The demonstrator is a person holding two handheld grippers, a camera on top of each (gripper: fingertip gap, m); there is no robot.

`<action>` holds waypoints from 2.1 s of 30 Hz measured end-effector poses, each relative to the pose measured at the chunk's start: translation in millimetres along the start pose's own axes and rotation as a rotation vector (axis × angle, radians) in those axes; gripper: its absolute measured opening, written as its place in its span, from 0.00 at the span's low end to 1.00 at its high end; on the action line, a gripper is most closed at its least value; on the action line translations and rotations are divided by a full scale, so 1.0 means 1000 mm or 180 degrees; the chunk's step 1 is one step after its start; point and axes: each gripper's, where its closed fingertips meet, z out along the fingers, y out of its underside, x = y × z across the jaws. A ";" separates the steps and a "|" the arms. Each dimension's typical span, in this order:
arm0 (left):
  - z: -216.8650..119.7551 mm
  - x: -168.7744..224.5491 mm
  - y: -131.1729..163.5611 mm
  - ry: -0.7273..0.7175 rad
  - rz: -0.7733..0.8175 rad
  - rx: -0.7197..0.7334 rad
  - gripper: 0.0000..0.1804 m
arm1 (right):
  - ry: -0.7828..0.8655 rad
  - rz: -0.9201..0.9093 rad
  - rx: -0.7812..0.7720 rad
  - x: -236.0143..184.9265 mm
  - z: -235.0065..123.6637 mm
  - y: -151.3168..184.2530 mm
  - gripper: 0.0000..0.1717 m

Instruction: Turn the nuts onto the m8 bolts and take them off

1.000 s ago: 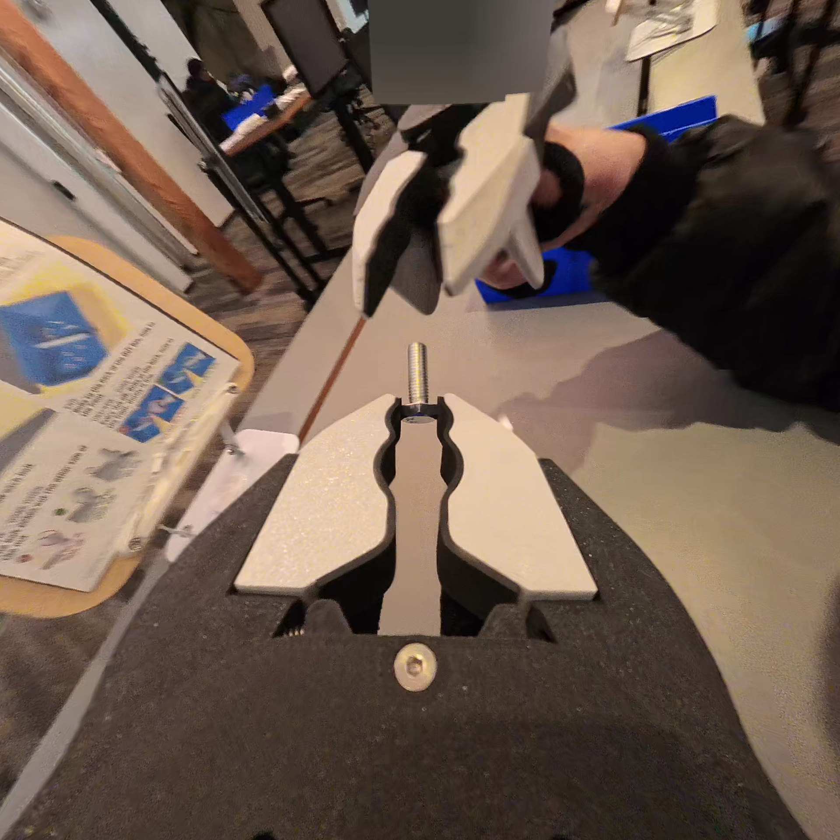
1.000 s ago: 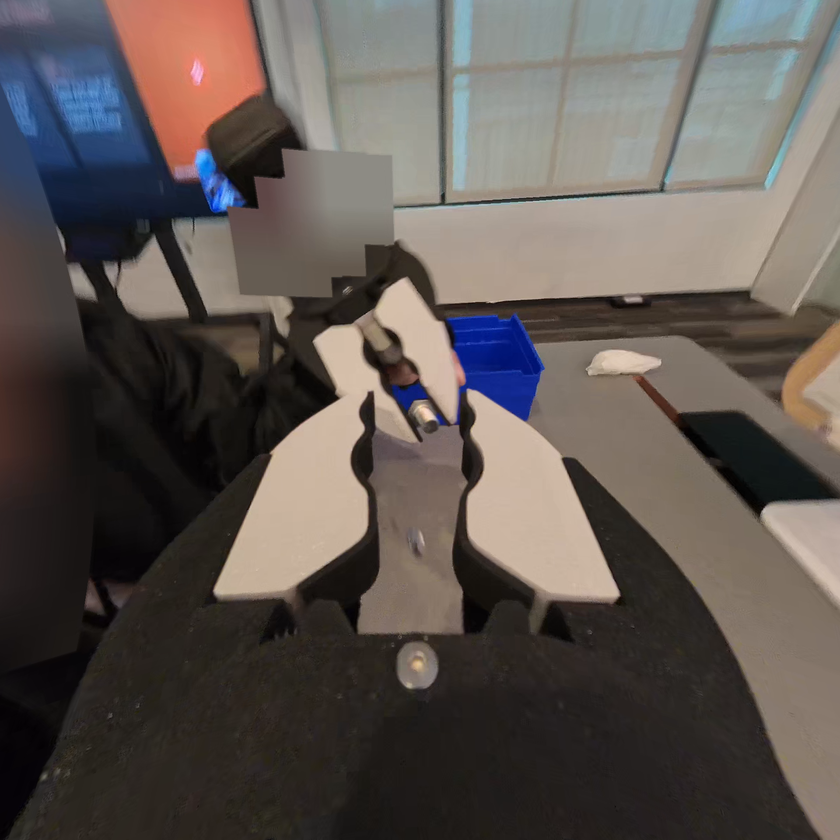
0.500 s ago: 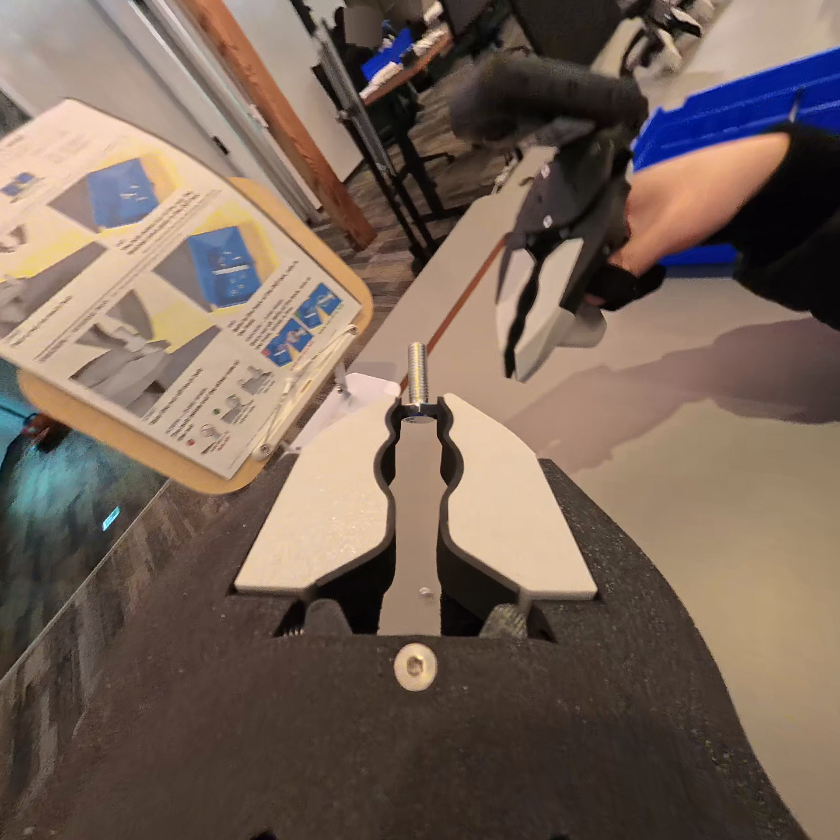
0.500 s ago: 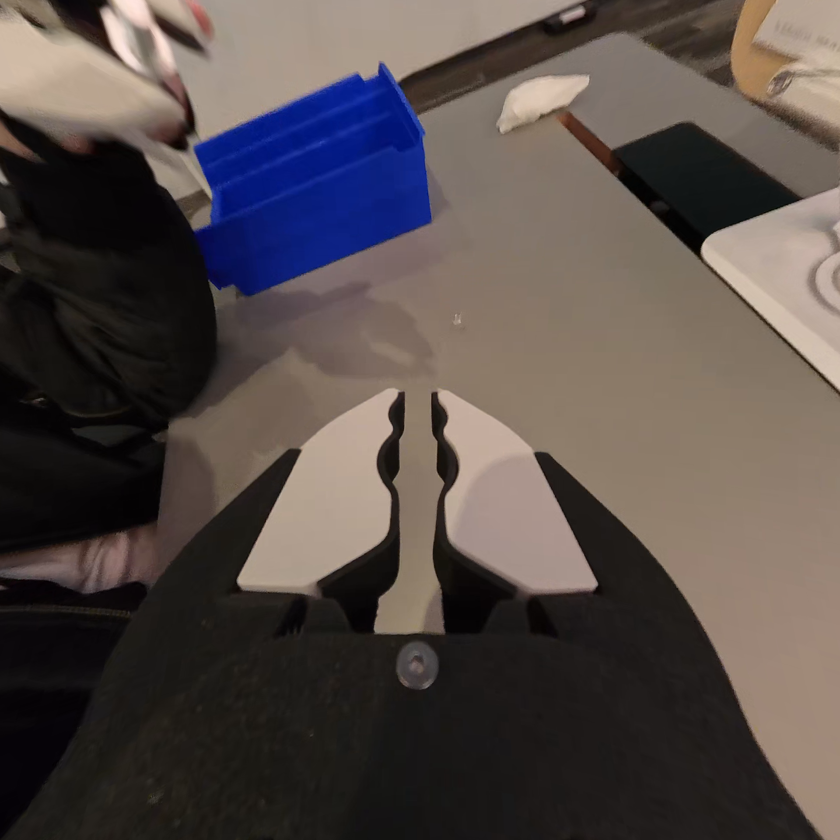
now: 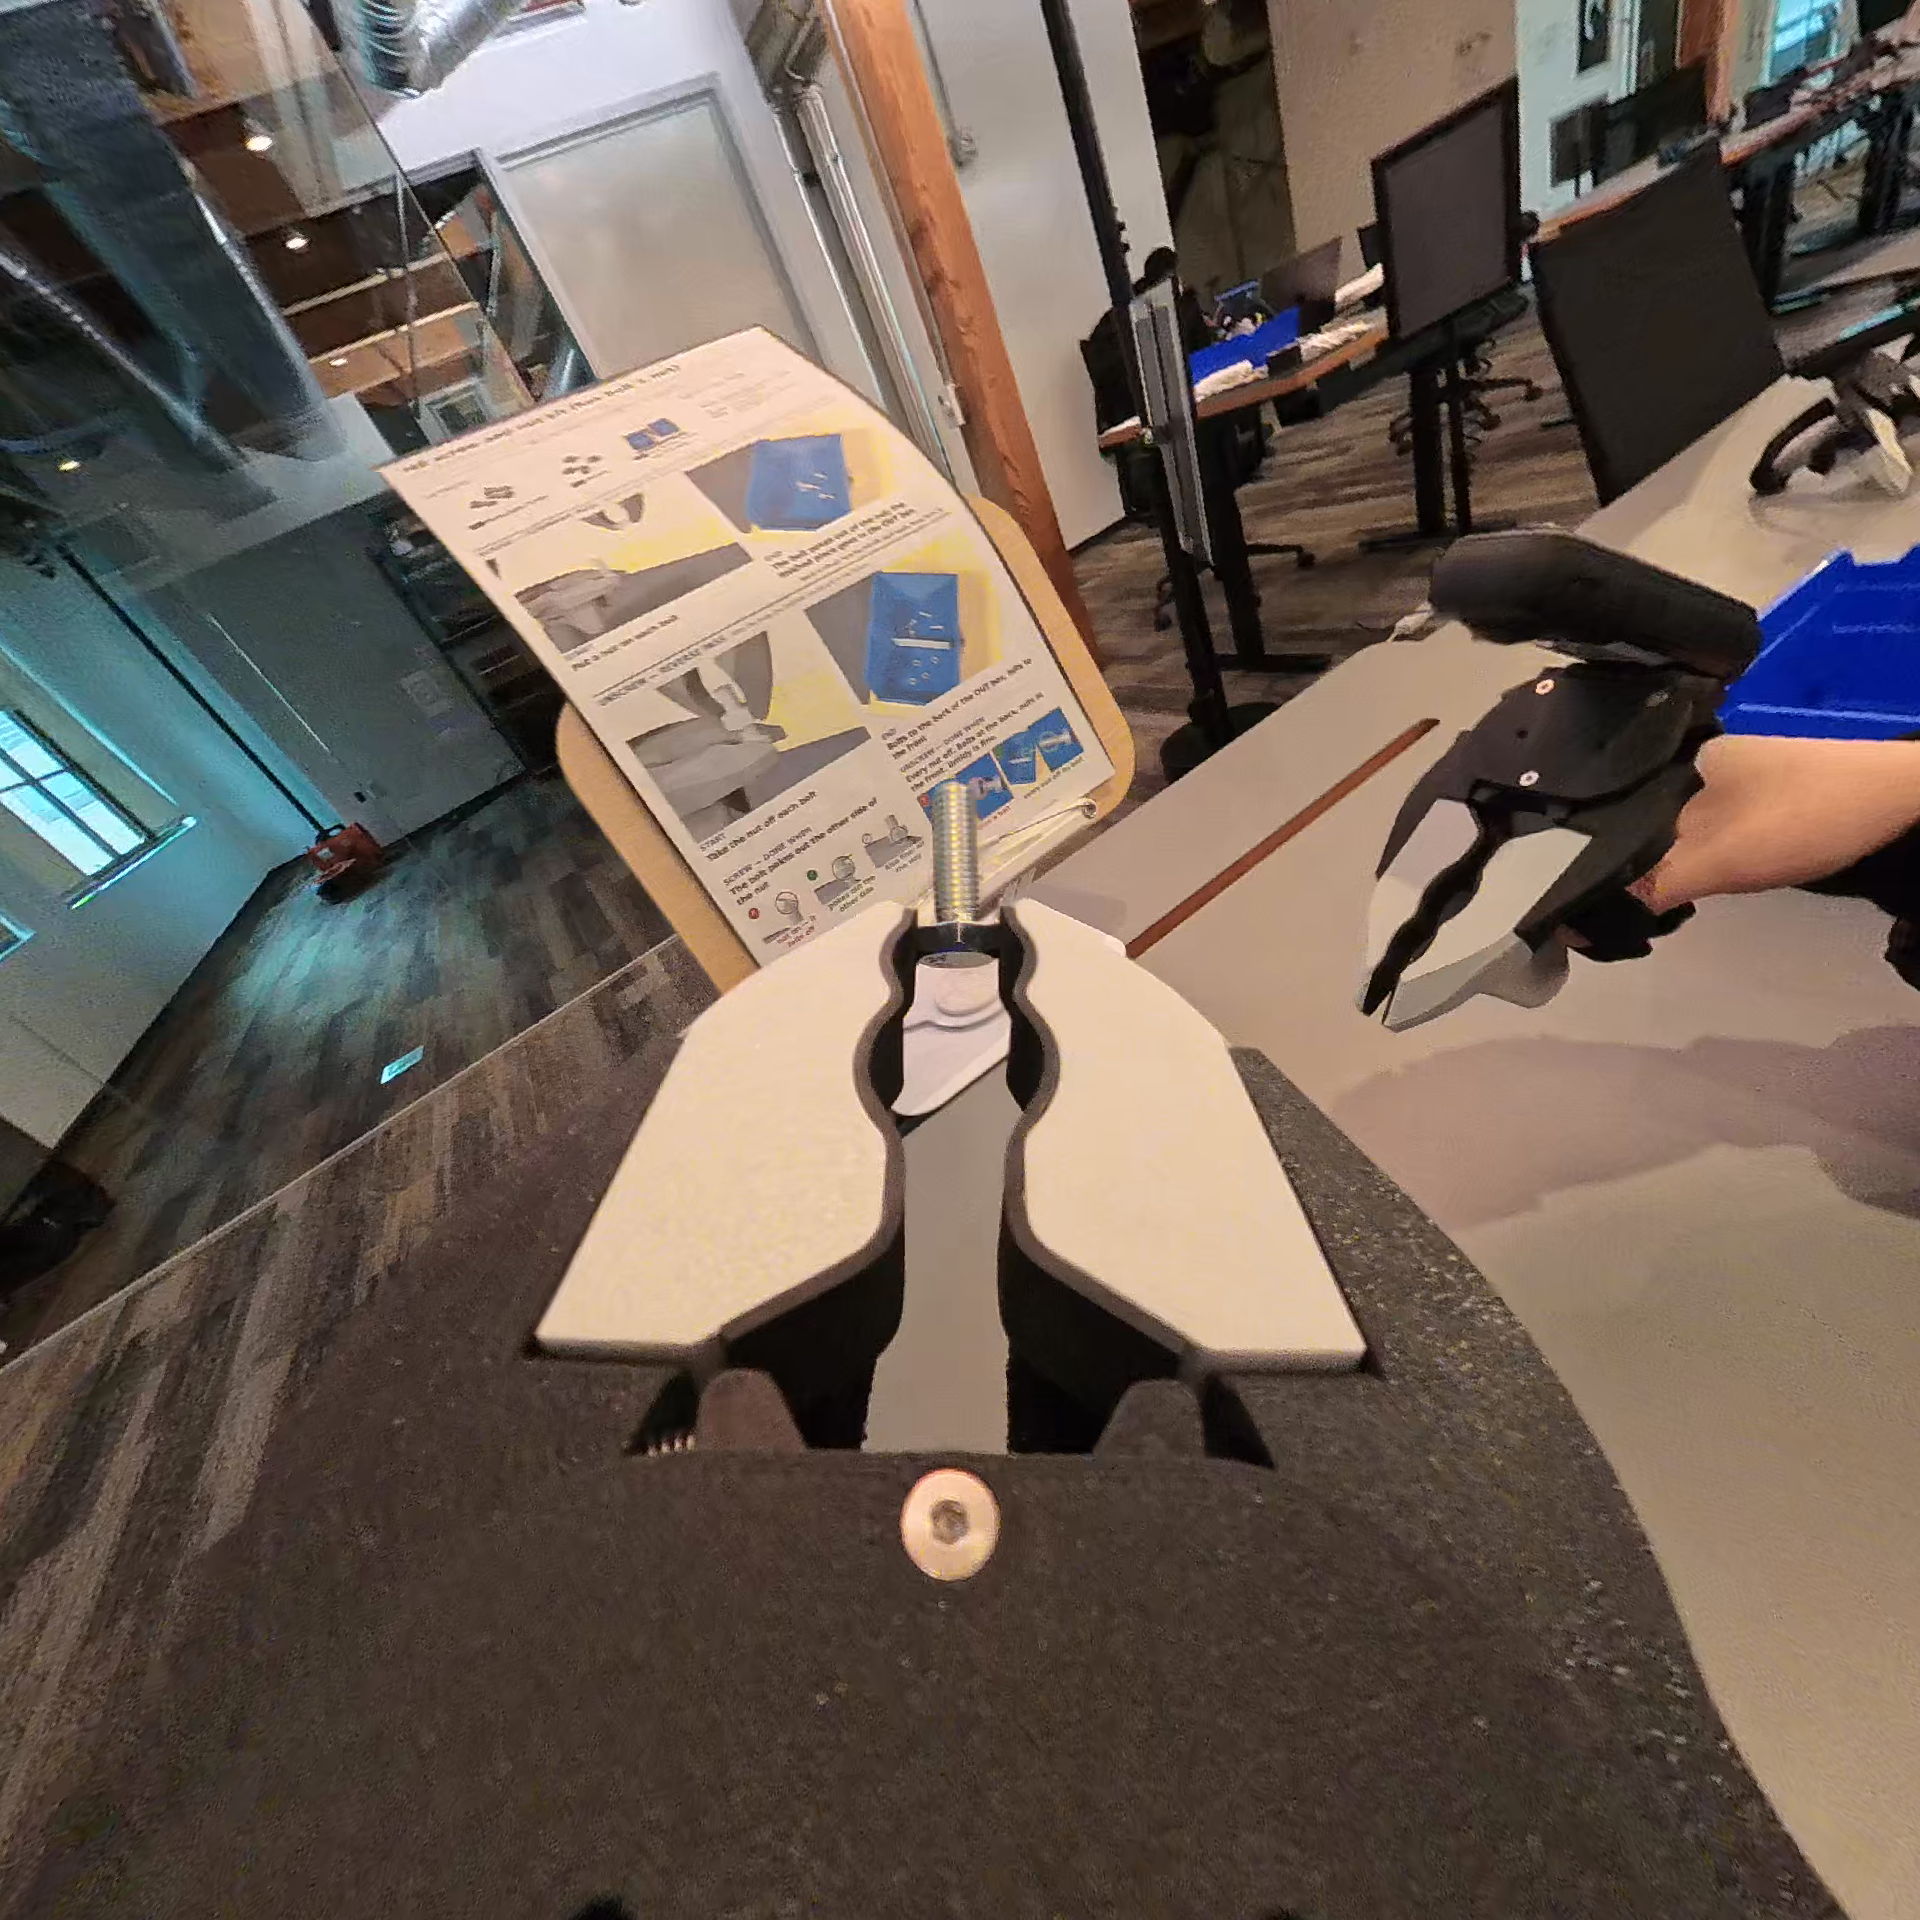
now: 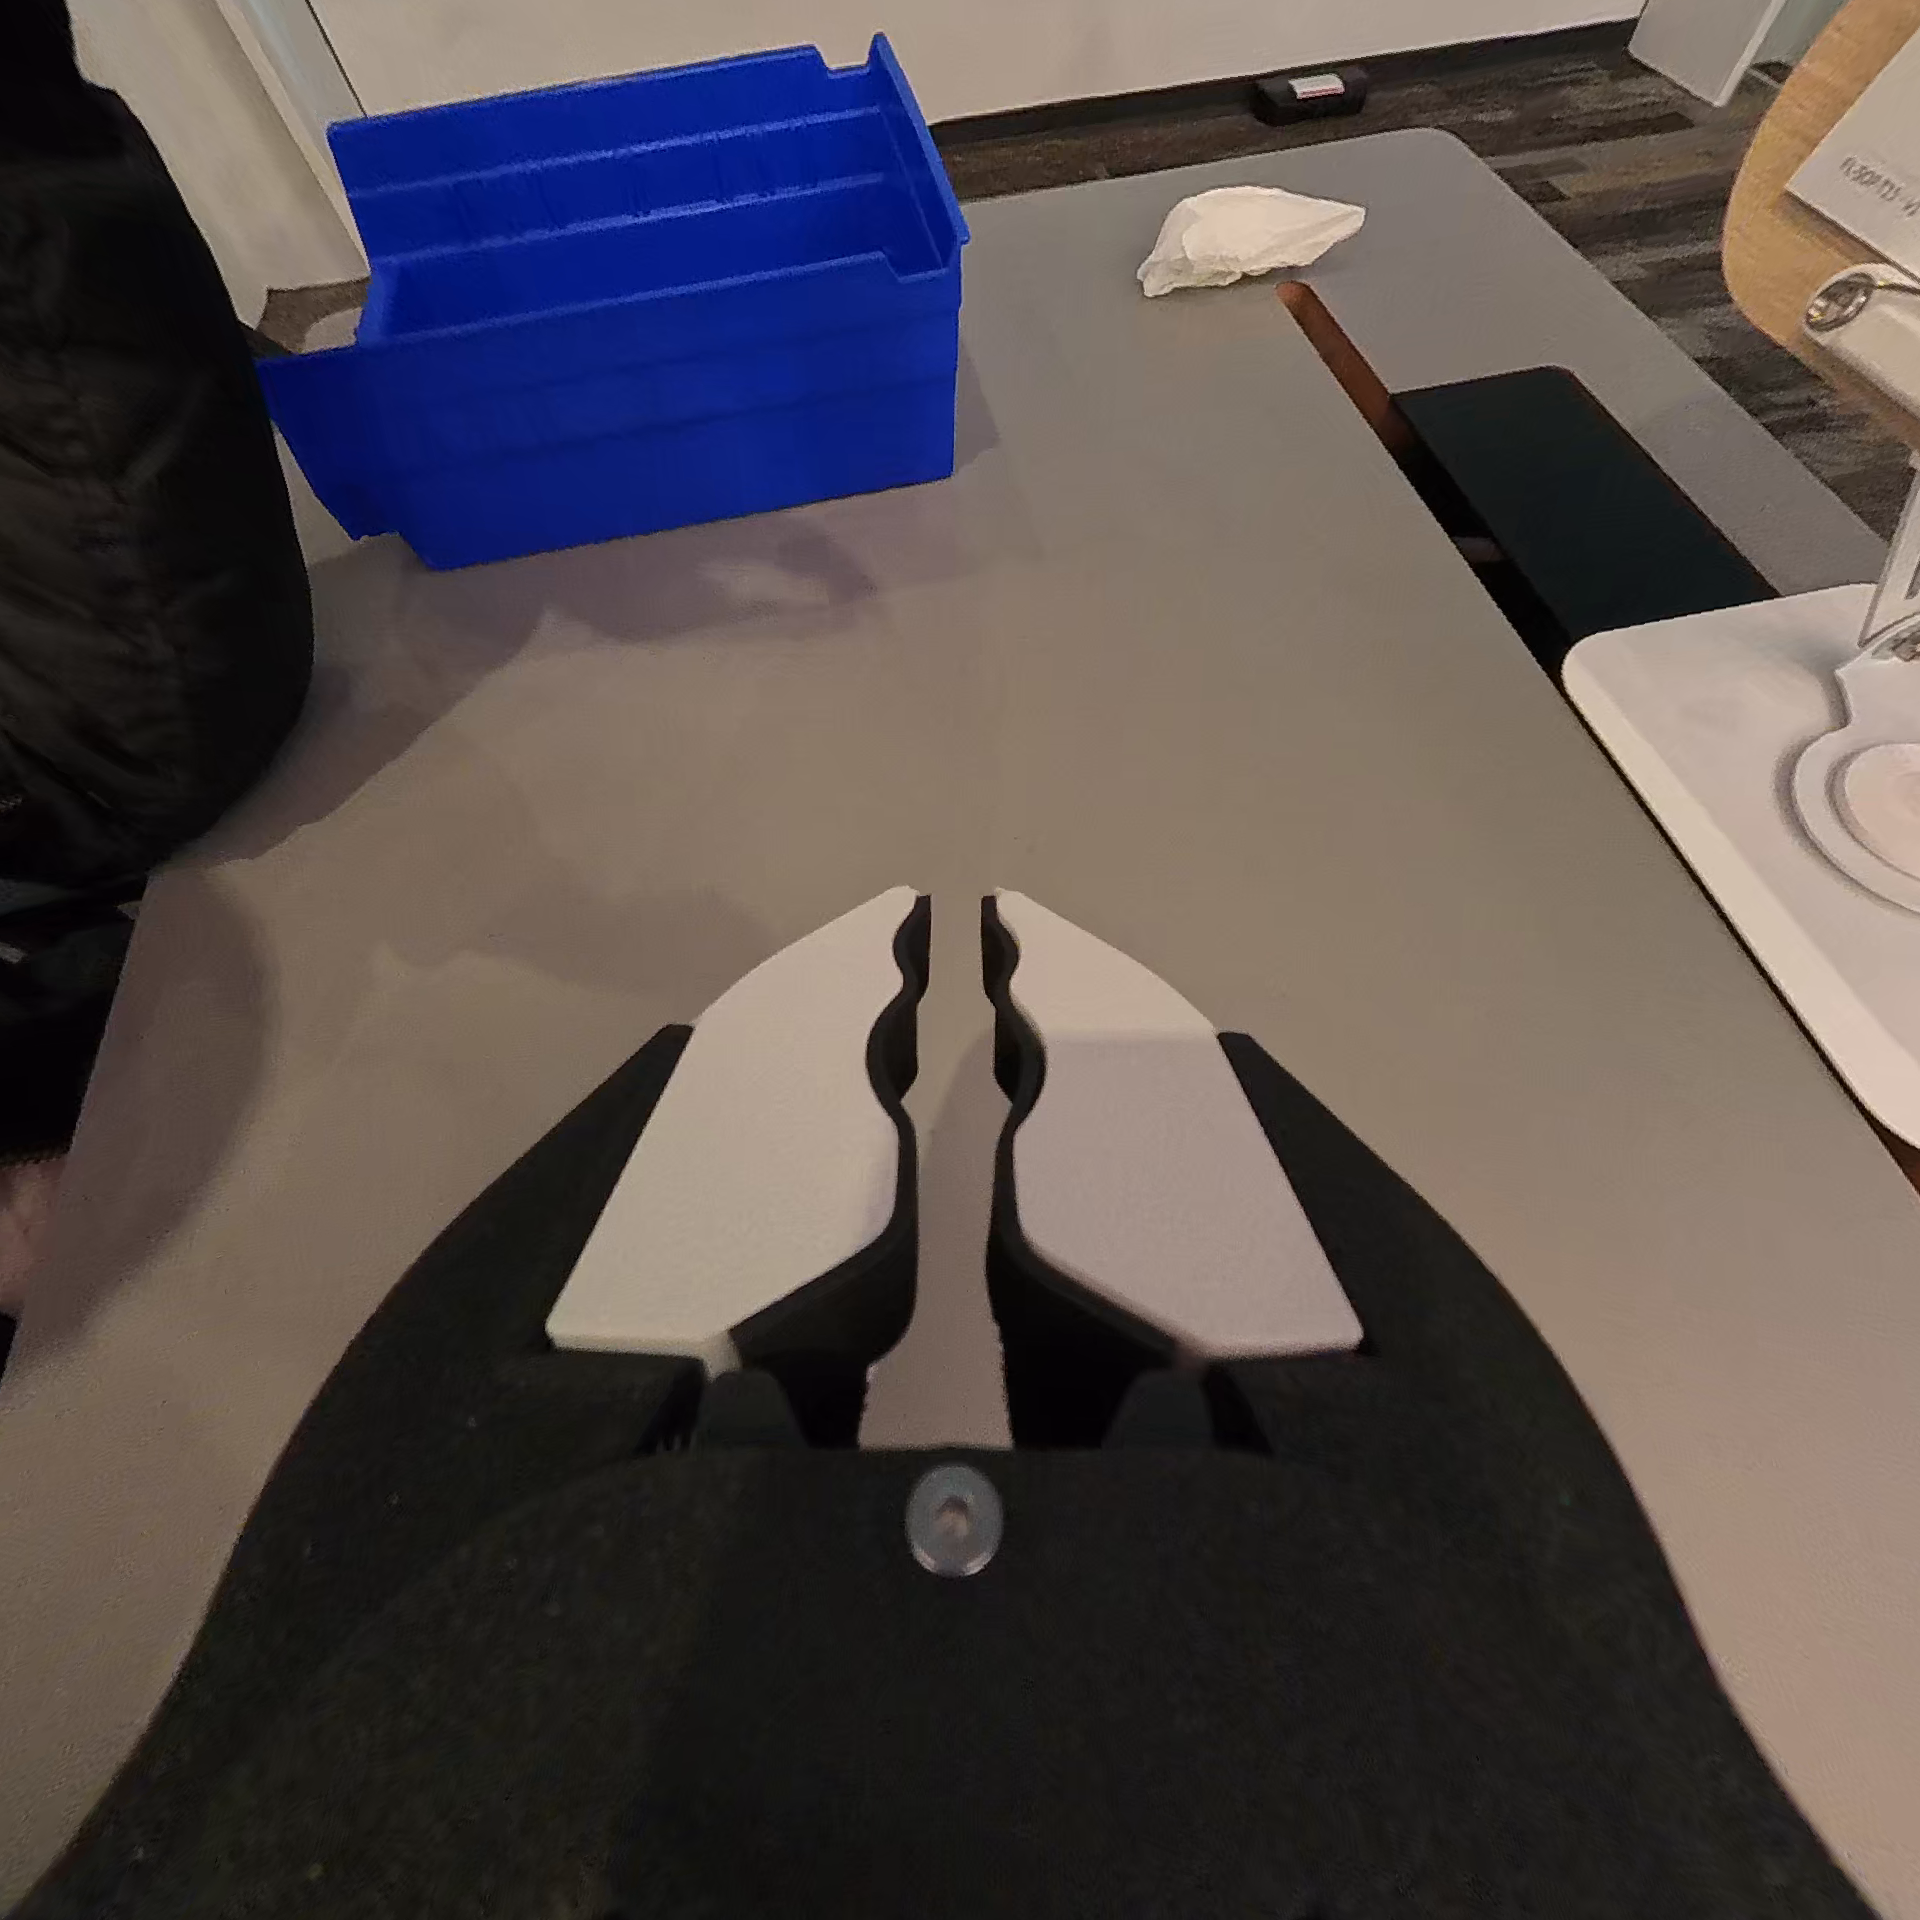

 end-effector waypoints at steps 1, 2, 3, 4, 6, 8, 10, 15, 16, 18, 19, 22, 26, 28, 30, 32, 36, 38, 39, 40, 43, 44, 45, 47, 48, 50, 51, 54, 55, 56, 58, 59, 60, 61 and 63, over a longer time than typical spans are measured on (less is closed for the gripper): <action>-0.003 -0.003 -0.001 -0.0014 -0.0036 0.0024 0.08 | 0.0007 0.0032 0.0004 0.001 -0.001 0.001 0.05; -0.005 -0.005 -0.002 -0.0037 -0.0065 0.0049 0.08 | 0.0012 0.0060 0.0008 0.003 -0.002 0.001 0.05; -0.007 -0.007 -0.003 -0.0050 -0.0079 0.0069 0.08 | 0.0013 0.0080 0.0011 0.004 -0.002 0.002 0.05; -0.007 -0.006 -0.003 -0.0036 -0.0078 0.0077 0.08 | 0.0017 0.0097 0.0011 0.005 -0.003 0.002 0.05; -0.007 -0.005 -0.004 -0.0034 -0.0066 0.0079 0.08 | 0.0022 0.0118 0.0000 0.006 -0.003 0.003 0.05; -0.005 -0.002 -0.004 -0.0011 -0.0042 0.0072 0.08 | 0.0017 0.0109 -0.0016 0.005 -0.002 0.004 0.05; -0.004 0.000 -0.006 -0.0017 -0.0023 0.0085 0.08 | 0.0032 0.0083 -0.0041 0.005 -0.001 0.005 0.05; -0.004 0.002 -0.008 0.0002 -0.0023 0.0101 0.08 | 0.0050 0.0076 -0.0022 0.006 -0.003 0.003 0.05; -0.004 0.003 -0.008 0.0015 -0.0025 0.0103 0.08 | 0.0054 0.0084 -0.0017 0.006 -0.004 0.003 0.05; -0.003 0.006 -0.010 0.0054 -0.0040 0.0125 0.08 | 0.0057 0.0101 -0.0015 0.007 -0.004 0.003 0.05; -0.003 0.009 -0.011 0.0087 -0.0058 0.0136 0.08 | 0.0053 0.0107 -0.0012 0.007 -0.004 0.003 0.05; -0.006 0.020 -0.013 0.0217 -0.0187 0.0186 0.08 | 0.0049 0.0078 -0.0022 0.007 -0.007 0.004 0.05; -0.018 0.037 -0.013 0.0373 -0.0358 0.0197 0.08 | 0.0040 0.0004 0.0260 0.001 -0.021 -0.015 0.05; -0.027 0.052 -0.007 0.0479 -0.0443 0.0210 0.08 | 0.0059 -0.0021 0.0436 -0.006 -0.027 -0.024 0.05; -0.035 0.068 0.009 0.0577 -0.0548 0.0176 0.08 | 0.0093 0.0028 0.0600 -0.017 -0.031 -0.026 0.05; -0.042 0.081 0.031 0.0625 -0.0632 0.0104 0.08 | 0.0128 0.0114 0.0739 -0.032 -0.031 -0.018 0.05; -0.055 0.097 0.065 0.0737 -0.0942 0.0094 0.08 | 0.0312 0.0385 0.0609 -0.049 -0.013 0.024 0.04; -0.060 0.109 0.074 0.0871 -0.0993 0.0134 0.08 | 0.0411 0.0537 0.0355 -0.054 -0.005 0.040 0.04; -0.062 0.113 0.080 0.0895 -0.0984 0.0116 0.08 | 0.0440 0.0574 0.0319 -0.058 -0.003 0.039 0.04; -0.063 0.115 0.084 0.0897 -0.0964 0.0095 0.08 | 0.0447 0.0599 0.0315 -0.062 -0.002 0.034 0.04; -0.068 0.121 0.088 0.0949 -0.0978 0.0128 0.08 | 0.0450 0.0624 0.0270 -0.072 0.001 0.013 0.04; -0.071 0.121 0.087 0.0952 -0.1017 0.0153 0.08 | 0.0475 0.0598 0.0258 -0.074 0.001 0.006 0.04; -0.074 0.120 0.086 0.0945 -0.1045 0.0186 0.08 | 0.0497 0.0570 0.0258 -0.076 0.002 -0.001 0.04; -0.080 0.116 0.083 0.0910 -0.1081 0.0251 0.08 | 0.0493 0.0529 0.0271 -0.082 0.003 -0.012 0.04; -0.084 0.113 0.083 0.0889 -0.1092 0.0260 0.08 | 0.0483 0.0516 0.0269 -0.084 0.004 -0.014 0.04; -0.089 0.108 0.082 0.0831 -0.1092 0.0265 0.08 | 0.0457 0.0490 0.0226 -0.090 0.006 -0.014 0.04; -0.092 0.105 0.083 0.0796 -0.1095 0.0269 0.08 | 0.0423 0.0459 0.0205 -0.093 0.006 -0.013 0.05; -0.097 0.099 0.086 0.0808 -0.1125 0.0257 0.08 | 0.0209 0.0283 0.0200 -0.112 0.002 -0.017 0.06; -0.099 0.097 0.087 0.0812 -0.1143 0.0261 0.08 | 0.0111 0.0198 0.0204 -0.121 -0.001 -0.022 0.08; -0.100 0.095 0.087 0.0831 -0.1168 0.0258 0.08 | 0.0034 0.0090 0.0213 -0.129 -0.003 -0.028 0.09; -0.103 0.098 0.085 0.0954 -0.1192 0.0267 0.08 | -0.0095 -0.0169 0.0310 -0.146 -0.008 -0.046 0.11; -0.103 0.101 0.084 0.1026 -0.1181 0.0268 0.08 | -0.0195 -0.0291 0.0370 -0.156 -0.009 -0.056 0.12; -0.103 0.105 0.083 0.1084 -0.1171 0.0253 0.08 | -0.0291 -0.0404 0.0421 -0.166 -0.010 -0.065 0.13; -0.101 0.109 0.082 0.1145 -0.1128 0.0235 0.08 | -0.0367 -0.0510 0.0478 -0.175 -0.009 -0.074 0.14; -0.097 0.119 0.081 0.1221 -0.1014 0.0204 0.08 | -0.0534 -0.0704 0.0553 -0.189 -0.005 -0.087 0.15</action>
